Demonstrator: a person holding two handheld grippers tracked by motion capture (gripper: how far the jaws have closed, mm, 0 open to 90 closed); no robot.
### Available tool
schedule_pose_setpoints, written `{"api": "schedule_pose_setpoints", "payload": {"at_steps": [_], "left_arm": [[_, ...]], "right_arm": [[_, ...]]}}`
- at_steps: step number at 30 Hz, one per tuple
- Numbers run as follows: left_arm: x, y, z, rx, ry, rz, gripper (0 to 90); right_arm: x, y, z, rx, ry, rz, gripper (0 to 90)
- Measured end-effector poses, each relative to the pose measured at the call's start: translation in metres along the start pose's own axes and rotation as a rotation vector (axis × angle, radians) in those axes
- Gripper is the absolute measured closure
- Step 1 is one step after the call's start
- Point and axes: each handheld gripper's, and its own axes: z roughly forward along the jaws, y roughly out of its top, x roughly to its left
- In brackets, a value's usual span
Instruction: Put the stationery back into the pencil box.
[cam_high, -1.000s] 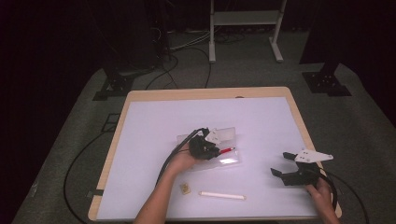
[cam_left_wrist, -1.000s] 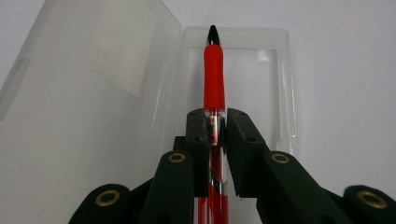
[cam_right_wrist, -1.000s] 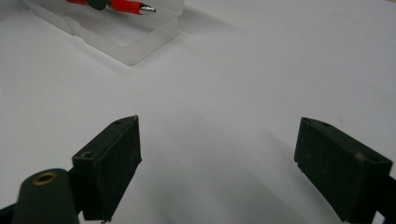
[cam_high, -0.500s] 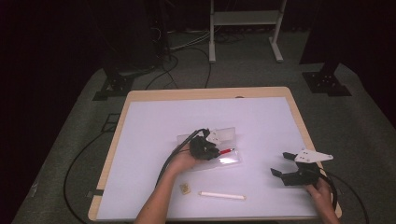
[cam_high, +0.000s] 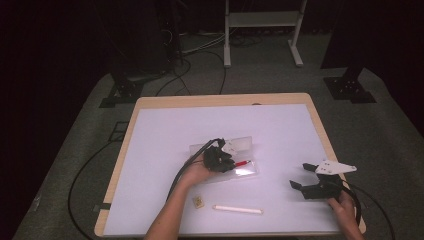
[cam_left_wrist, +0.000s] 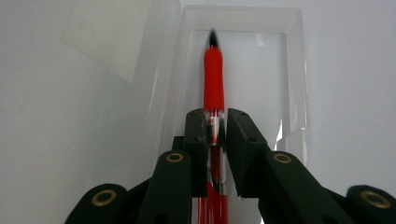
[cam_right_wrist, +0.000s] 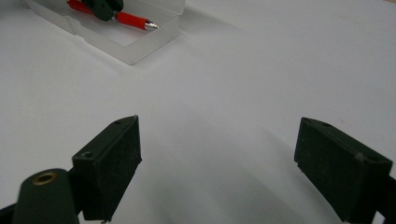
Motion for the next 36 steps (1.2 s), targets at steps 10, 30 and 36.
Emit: {"api": "schedule_pose_setpoints", "payload": {"at_steps": [10,30,36], "left_arm": [[-0.006,0.004,-0.010,-0.037,-0.017,0.016,75.0],[-0.029,0.005,-0.022,-0.085,-0.074,0.022,63.6],[-0.034,0.002,-0.026,-0.085,-0.068,0.016,58.5]], "right_arm": [[0.000,0.000,0.000,0.001,0.001,0.003,13.8],[0.000,0.000,0.000,0.002,0.002,0.004,13.8],[0.000,0.000,0.000,0.001,0.002,0.004,13.8]]}}
